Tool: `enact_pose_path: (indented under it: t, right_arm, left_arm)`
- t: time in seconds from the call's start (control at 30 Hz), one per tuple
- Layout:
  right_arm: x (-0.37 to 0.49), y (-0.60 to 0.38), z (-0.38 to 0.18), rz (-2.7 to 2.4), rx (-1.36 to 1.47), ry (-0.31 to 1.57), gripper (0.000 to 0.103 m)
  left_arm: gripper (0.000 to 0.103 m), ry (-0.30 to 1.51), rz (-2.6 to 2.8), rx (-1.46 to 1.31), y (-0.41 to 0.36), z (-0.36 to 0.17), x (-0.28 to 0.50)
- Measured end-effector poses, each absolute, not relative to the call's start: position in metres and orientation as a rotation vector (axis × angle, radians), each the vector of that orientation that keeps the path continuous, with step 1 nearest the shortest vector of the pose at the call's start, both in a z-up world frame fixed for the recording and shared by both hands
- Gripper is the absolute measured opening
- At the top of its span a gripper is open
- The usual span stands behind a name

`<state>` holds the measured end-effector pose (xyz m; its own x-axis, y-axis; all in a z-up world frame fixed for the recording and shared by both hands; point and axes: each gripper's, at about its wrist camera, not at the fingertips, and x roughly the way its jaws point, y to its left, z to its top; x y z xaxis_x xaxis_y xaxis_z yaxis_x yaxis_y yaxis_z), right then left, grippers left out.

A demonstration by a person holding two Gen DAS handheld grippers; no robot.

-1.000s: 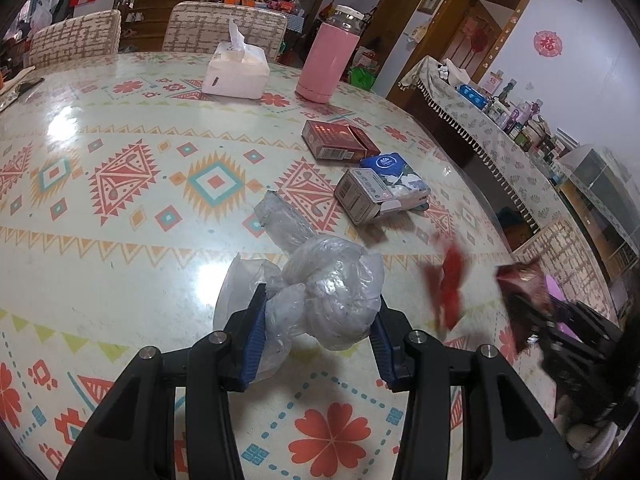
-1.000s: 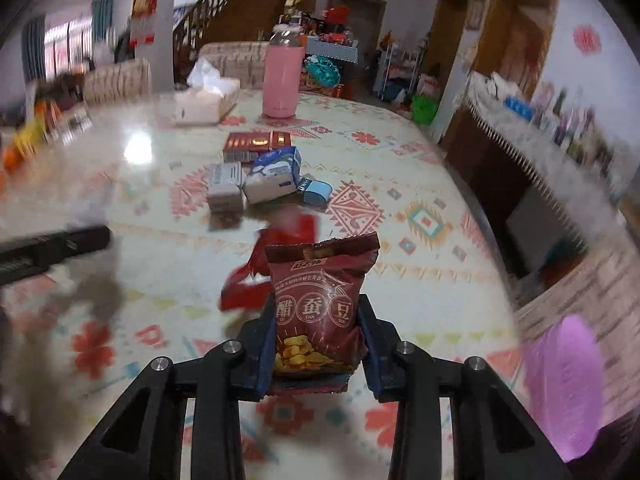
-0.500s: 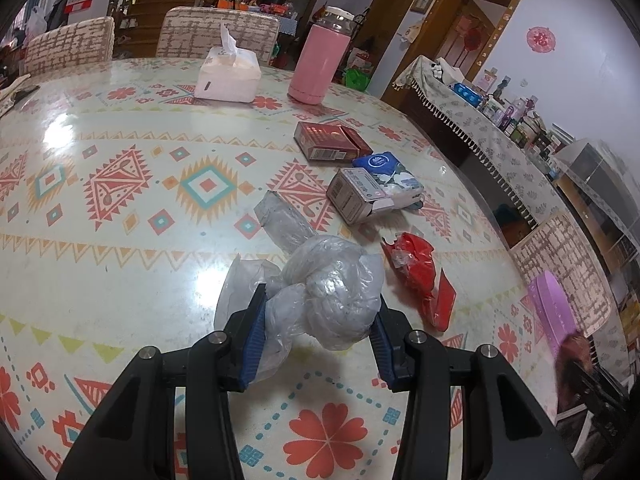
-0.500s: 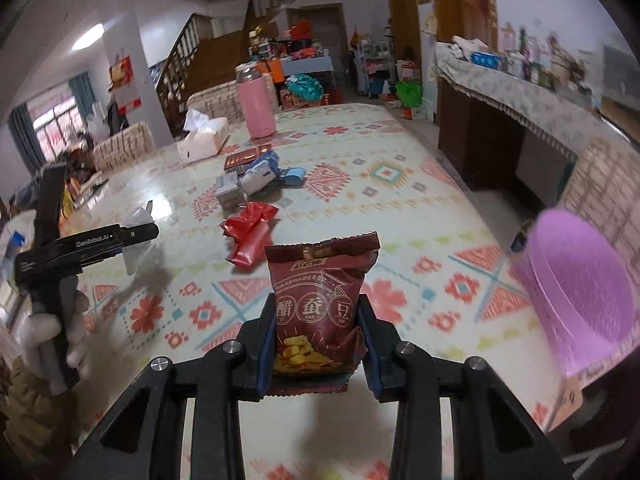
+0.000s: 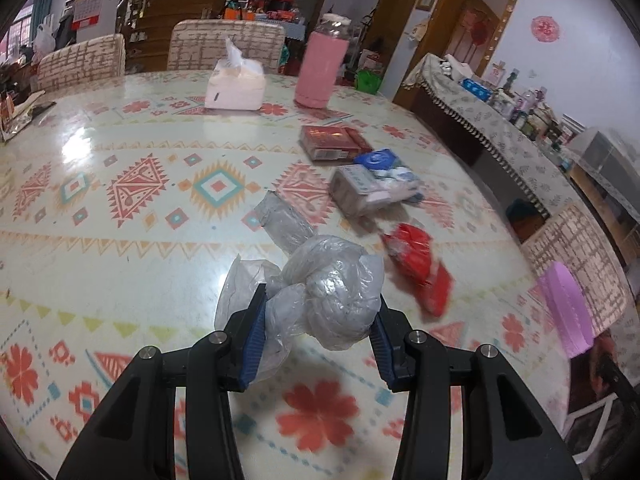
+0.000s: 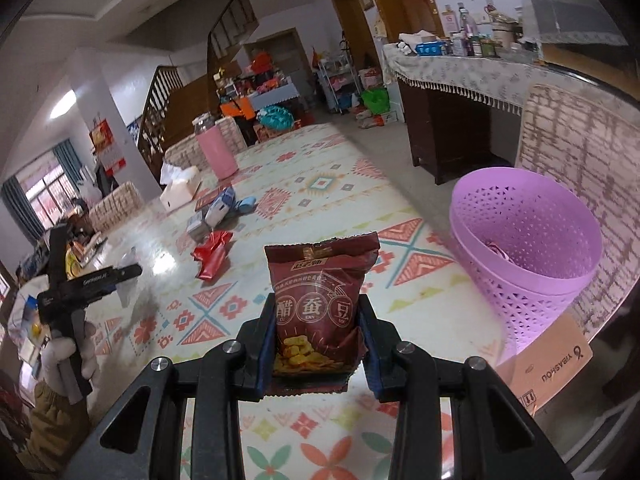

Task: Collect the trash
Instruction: 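Carry both bags to the pink wastebasket and open both tools to drop them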

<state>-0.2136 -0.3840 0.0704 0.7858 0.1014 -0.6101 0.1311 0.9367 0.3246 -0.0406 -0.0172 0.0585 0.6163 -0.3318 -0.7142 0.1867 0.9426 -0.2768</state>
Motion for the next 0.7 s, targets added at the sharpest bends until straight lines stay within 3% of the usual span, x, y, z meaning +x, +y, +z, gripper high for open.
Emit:
enact_pose_path:
  t: [0.7]
  right_arm:
    - [-0.242,-0.466,0.057,-0.083,0.471,0.619,0.040]
  left_arm:
    - [0.045,0.829,-0.646,0.014,-0.189,0.116,-0.092]
